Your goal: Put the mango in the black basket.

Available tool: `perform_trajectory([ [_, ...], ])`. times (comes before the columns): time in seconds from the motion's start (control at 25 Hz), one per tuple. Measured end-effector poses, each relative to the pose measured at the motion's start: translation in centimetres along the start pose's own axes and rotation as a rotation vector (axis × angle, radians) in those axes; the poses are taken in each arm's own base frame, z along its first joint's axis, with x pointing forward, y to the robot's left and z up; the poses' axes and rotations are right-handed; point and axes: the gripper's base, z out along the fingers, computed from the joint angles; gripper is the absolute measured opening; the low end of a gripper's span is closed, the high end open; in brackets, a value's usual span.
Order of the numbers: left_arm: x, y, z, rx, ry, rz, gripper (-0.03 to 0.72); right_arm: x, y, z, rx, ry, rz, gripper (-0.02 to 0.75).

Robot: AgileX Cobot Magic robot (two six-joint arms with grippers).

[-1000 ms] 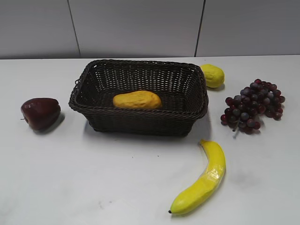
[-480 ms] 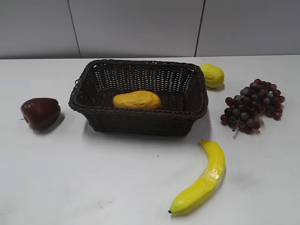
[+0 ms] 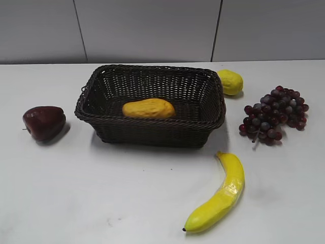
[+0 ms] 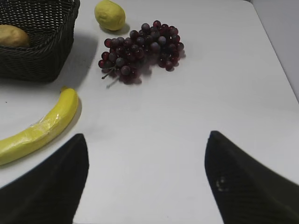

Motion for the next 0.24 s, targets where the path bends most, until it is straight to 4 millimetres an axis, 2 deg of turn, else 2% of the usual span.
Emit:
perform_trajectory([
  [0.24, 0.0, 0.0, 0.0, 0.0, 0.0, 0.0, 0.45, 0.0, 0.0, 0.0, 0.0, 0.0, 0.0, 0.589],
])
